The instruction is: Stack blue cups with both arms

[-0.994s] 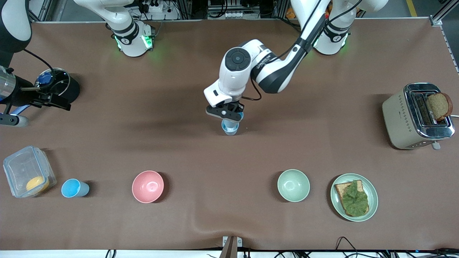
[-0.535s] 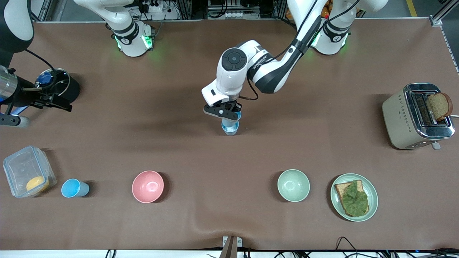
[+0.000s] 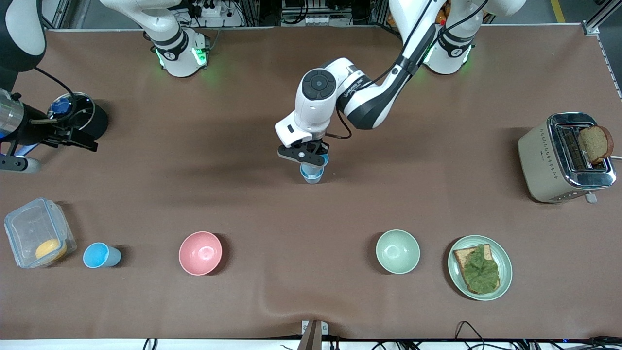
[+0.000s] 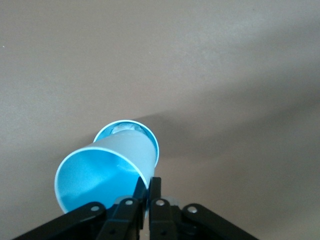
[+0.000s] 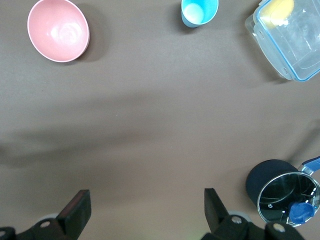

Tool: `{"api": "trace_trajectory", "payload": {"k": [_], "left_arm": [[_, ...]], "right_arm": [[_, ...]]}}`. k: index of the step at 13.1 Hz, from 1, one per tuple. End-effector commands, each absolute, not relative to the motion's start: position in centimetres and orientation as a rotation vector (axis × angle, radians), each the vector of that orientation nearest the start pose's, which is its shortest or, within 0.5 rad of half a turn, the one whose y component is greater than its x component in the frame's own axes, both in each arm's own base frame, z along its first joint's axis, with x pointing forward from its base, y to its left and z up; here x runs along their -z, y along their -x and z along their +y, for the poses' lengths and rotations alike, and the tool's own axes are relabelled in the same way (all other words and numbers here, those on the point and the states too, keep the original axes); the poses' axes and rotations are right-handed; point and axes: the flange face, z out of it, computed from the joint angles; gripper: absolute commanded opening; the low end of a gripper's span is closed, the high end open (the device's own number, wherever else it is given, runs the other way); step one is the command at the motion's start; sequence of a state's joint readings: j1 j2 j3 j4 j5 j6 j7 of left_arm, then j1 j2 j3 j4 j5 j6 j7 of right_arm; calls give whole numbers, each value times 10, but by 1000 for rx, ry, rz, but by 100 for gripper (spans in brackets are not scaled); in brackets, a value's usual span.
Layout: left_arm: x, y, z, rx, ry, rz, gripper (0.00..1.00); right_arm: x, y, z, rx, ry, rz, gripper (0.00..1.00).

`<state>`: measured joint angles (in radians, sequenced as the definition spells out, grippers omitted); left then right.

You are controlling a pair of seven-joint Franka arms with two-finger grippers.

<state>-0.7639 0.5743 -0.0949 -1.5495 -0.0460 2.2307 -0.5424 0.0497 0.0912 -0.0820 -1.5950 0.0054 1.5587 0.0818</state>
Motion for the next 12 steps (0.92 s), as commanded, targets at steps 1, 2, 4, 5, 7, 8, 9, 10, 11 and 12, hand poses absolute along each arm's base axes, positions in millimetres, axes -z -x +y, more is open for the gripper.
{"api": "trace_trajectory", "payload": {"k": [1,2,4,5,7,8,9,10,11,12], "left_arm": [[-334,-483,-527,76,3258,420,22],[-336,-484,-526,78,3261,417,24],[-344,-488,-522,96,3266,404,29],[-350,-493,-515,111,3269,389,32],[-375,-522,-479,170,3282,284,45],[-389,-535,-454,193,3284,221,57],[-403,-548,-421,211,3276,154,74],[-414,-549,-391,199,3265,124,100],[-423,-548,-359,191,3256,94,100],[-440,-546,-334,219,3257,95,100]], "right_arm": [[-559,-576,-19,-195,3127,213,100],[-560,-576,-20,-192,3127,213,100],[-558,-579,-17,-173,3131,196,100],[-554,-582,-18,-171,3131,198,100],[-548,-584,-18,-182,3135,179,100],[-548,-584,-17,-185,3134,175,100],[-546,-585,-16,-187,3134,172,100],[-543,-586,-14,-192,3134,167,100],[-542,-584,-13,-204,3134,165,100],[-542,-584,-9,-209,3135,153,100]]}}
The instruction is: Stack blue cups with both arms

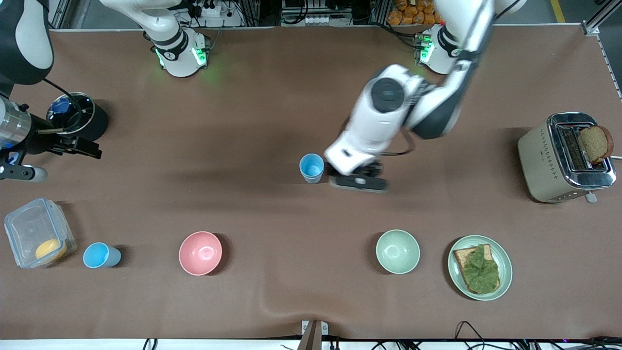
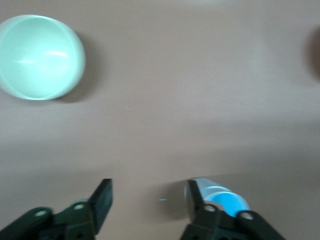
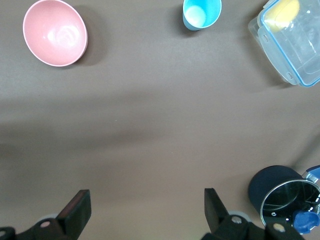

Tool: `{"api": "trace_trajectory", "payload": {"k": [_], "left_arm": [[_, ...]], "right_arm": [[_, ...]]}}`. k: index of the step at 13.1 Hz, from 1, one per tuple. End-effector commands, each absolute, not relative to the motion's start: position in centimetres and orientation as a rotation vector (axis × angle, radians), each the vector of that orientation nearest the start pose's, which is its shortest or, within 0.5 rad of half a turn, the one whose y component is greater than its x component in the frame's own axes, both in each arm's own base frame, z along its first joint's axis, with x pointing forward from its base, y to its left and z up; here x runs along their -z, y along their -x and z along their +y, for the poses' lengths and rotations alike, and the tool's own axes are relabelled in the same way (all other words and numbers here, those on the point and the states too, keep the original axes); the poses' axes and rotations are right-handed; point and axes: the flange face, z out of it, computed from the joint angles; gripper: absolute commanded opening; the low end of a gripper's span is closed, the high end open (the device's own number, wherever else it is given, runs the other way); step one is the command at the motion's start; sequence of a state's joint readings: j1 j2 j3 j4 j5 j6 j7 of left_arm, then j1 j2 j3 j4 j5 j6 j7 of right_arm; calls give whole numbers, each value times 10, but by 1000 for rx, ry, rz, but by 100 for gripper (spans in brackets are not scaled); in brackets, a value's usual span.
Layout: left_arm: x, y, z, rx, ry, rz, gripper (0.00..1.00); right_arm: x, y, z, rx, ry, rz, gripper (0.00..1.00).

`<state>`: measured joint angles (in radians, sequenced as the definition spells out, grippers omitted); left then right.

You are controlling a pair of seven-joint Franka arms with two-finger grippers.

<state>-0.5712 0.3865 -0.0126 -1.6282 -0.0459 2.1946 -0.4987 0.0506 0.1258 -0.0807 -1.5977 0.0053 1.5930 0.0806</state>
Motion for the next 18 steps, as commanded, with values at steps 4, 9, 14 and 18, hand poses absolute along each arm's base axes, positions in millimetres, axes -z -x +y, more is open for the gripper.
{"api": "trace_trajectory", "payload": {"k": [4,9,14,18], "left_arm": [[-536,-561,-142,207,3206,63,100],[-590,-539,-26,24,3123,-175,100],[-624,-479,11,76,3109,-328,100],[-608,-499,5,45,3100,-453,100]], "right_arm": [[-548,-579,5,-219,3136,117,100],[-589,-567,10,-106,3134,35,100],[-570,-587,2,-48,3134,-102,100],[-568,-613,13,114,3140,-64,100]]}}
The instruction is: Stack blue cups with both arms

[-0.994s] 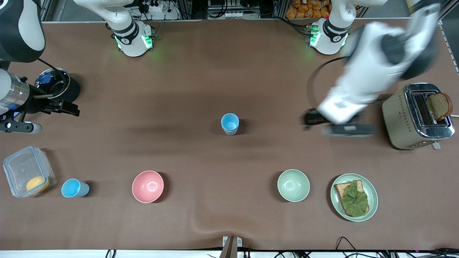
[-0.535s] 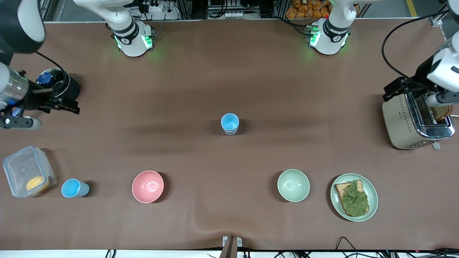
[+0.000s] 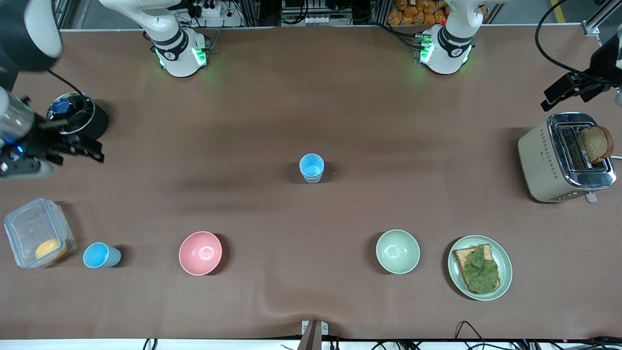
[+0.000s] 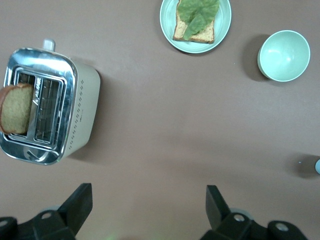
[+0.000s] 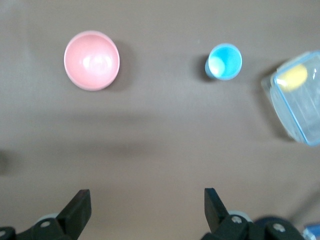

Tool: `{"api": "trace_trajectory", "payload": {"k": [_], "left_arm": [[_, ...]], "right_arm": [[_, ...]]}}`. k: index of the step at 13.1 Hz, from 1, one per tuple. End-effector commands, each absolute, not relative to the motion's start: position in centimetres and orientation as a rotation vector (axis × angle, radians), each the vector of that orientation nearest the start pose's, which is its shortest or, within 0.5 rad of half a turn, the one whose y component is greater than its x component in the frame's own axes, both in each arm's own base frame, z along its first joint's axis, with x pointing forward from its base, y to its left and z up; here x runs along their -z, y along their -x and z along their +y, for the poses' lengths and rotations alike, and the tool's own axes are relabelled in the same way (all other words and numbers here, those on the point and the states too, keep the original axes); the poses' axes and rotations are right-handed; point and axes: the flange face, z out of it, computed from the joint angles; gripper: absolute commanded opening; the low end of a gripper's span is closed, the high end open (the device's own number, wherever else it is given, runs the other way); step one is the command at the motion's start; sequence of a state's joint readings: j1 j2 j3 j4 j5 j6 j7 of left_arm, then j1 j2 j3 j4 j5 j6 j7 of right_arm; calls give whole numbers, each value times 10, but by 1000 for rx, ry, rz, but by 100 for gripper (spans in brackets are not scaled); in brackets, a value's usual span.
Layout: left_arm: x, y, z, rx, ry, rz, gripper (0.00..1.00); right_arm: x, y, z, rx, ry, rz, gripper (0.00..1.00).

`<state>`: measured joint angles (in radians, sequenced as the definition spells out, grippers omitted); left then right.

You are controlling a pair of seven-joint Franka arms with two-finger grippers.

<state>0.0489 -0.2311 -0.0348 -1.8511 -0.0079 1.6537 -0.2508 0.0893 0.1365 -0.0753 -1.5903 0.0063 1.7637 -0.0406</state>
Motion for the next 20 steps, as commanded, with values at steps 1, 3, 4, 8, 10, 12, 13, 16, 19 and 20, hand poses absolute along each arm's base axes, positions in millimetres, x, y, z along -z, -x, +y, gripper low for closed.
{"api": "trace_trajectory", "payload": {"k": [1,3,4,8,10,12,13,16,19,20], "left_arm": [[-606,-508,6,38,3101,-448,100],[-616,-518,6,71,3107,-422,100],[-621,-518,6,90,3109,-420,100],[-627,-529,0,114,3116,-399,100],[-625,-531,0,109,3116,-399,100],[-624,-531,0,106,3118,-399,100],[-624,-531,0,106,3117,-397,100],[-624,-531,-2,106,3117,-392,100],[-625,-531,-4,109,3118,-385,100],[-625,-531,-5,109,3120,-363,100]], "right_arm": [[-567,-613,13,107,3144,-53,100],[-568,-613,14,107,3147,-37,100],[-563,-612,10,81,3148,25,100],[-563,-585,10,-223,3145,72,100],[-577,-572,8,-337,3140,116,100],[-584,-570,10,-339,3143,143,100],[-583,-570,3,-349,3137,150,100],[-589,-567,-15,-349,3128,202,100],[-596,-567,-30,-312,3111,244,100],[-605,-561,-42,-292,3105,274,100]]}}
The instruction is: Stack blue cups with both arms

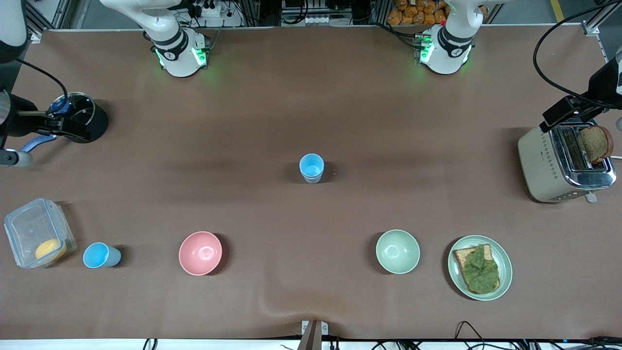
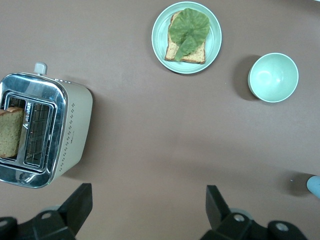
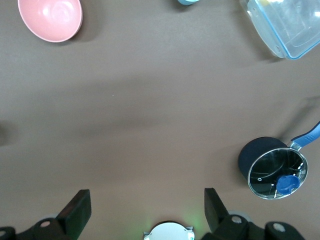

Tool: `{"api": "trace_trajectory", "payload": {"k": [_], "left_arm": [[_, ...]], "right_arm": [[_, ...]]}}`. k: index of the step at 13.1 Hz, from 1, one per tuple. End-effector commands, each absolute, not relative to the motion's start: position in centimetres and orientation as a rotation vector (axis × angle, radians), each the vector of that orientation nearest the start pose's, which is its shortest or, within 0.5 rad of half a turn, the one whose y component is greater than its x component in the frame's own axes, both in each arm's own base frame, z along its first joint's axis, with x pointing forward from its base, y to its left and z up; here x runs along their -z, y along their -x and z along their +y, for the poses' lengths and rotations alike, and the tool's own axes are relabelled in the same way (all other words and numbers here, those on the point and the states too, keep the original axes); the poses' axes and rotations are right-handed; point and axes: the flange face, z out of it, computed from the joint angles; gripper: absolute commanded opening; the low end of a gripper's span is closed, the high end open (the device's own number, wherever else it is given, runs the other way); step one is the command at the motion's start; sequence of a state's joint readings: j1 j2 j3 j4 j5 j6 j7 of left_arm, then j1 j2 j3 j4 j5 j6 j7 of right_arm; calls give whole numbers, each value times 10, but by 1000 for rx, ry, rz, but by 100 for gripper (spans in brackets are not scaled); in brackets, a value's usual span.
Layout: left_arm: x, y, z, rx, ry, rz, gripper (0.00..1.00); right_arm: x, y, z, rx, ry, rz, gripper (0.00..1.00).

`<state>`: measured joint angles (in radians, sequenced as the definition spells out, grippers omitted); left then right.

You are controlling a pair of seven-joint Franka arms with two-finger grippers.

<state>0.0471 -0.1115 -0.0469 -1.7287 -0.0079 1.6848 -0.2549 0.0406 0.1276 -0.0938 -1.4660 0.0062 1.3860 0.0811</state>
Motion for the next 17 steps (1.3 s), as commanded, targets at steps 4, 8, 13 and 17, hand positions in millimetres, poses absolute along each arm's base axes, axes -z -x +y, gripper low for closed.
{"api": "trace_trajectory", "payload": {"k": [4,8,13,17], "left_arm": [[-626,-531,-2,110,3160,-276,100],[-625,-531,-1,108,3160,-281,100],[-625,-531,0,108,3159,-283,100],[-625,-531,1,106,3159,-288,100]], "right_arm": [[-613,-549,-58,-330,3095,316,100],[-617,-549,-58,-306,3121,321,100],[-627,-555,-51,-186,3180,290,100],[-621,-560,-52,-188,3171,297,100]]}}
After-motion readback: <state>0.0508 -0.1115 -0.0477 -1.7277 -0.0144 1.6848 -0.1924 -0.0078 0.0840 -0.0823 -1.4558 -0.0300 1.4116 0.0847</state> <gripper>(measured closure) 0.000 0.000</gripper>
